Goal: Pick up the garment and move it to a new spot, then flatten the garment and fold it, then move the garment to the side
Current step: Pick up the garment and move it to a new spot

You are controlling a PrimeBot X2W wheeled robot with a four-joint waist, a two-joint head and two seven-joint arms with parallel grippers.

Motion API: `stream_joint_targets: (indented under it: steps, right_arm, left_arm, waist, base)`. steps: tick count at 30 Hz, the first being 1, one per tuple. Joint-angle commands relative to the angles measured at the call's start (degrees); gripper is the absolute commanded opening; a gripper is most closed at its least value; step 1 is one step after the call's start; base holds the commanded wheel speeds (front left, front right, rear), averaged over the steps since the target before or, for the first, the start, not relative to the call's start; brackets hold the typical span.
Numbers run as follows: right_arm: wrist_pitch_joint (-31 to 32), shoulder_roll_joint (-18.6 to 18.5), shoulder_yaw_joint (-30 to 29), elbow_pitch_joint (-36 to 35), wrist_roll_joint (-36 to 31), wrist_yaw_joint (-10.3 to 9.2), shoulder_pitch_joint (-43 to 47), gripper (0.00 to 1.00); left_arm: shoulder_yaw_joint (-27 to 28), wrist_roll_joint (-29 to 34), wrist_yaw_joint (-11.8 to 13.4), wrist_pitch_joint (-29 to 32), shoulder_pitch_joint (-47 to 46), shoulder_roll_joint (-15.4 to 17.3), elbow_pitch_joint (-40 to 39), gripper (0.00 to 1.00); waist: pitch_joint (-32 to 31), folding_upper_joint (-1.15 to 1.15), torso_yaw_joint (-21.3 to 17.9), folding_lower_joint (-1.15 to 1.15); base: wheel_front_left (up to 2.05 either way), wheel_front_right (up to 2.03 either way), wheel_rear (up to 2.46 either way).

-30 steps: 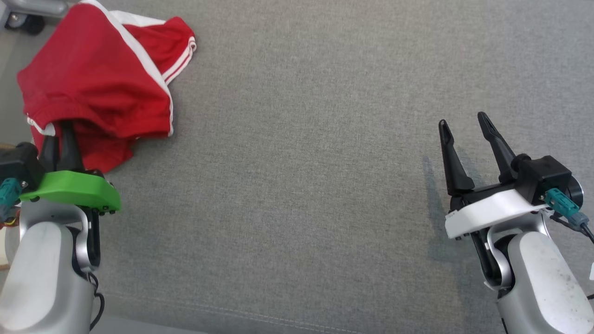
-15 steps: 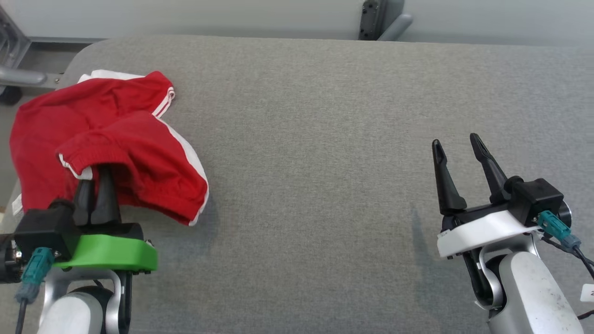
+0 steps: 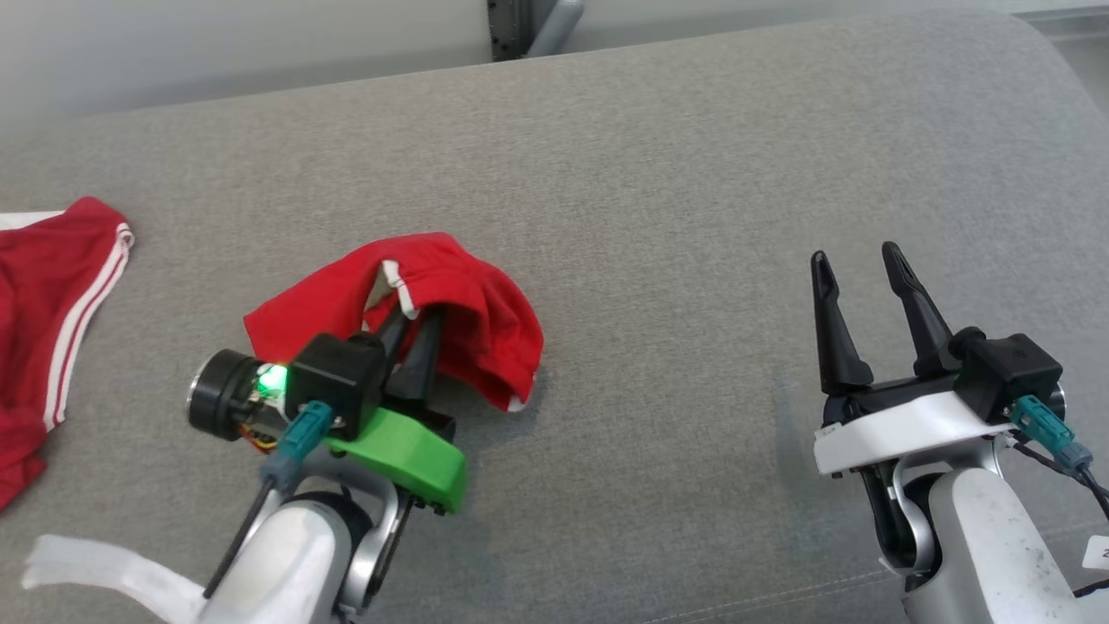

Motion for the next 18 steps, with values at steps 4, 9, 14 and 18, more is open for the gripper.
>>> stream_joint_targets:
  steps: [4, 9, 14, 18]
  right_arm:
    - [-1.3, 0.5, 0.0, 0.9, 1.0, 0.00, -1.0, 1.00]
    - [-2.1, 0.8, -0.1, 1.9, 1.8, 0.00, -1.7, 1.00]
    - [-2.9, 0.8, 0.1, 3.1, 2.9, 0.00, -2.4, 1.00]
    - [-3.1, 0.8, 0.0, 3.8, 3.3, 0.00, -2.6, 1.00]
  left_arm:
    - [-4.3, 0.3, -2.8, 0.9, -4.3, -3.0, 5.6, 0.00]
    - [-7.8, -0.3, -5.6, 1.7, -7.7, -5.7, 14.1, 0.00]
    - [-10.0, -0.9, -7.5, 1.6, -10.0, -7.7, 22.1, 0.00]
    - [-10.8, -1.6, -8.1, 1.0, -11.0, -8.4, 24.8, 0.24]
  waist:
    - [5.2, 0.00, -10.1, 0.00]
    - [8.0, 0.00, -13.1, 0.00]
    - [9.7, 0.00, -14.0, 0.00]
    - [9.8, 0.00, -13.6, 0.00]
  base:
    - [0.00, 0.00, 0.00]
    - [0.00, 0.00, 0.00]
    - [0.00, 0.00, 0.00]
    - [0.00, 0.00, 0.00]
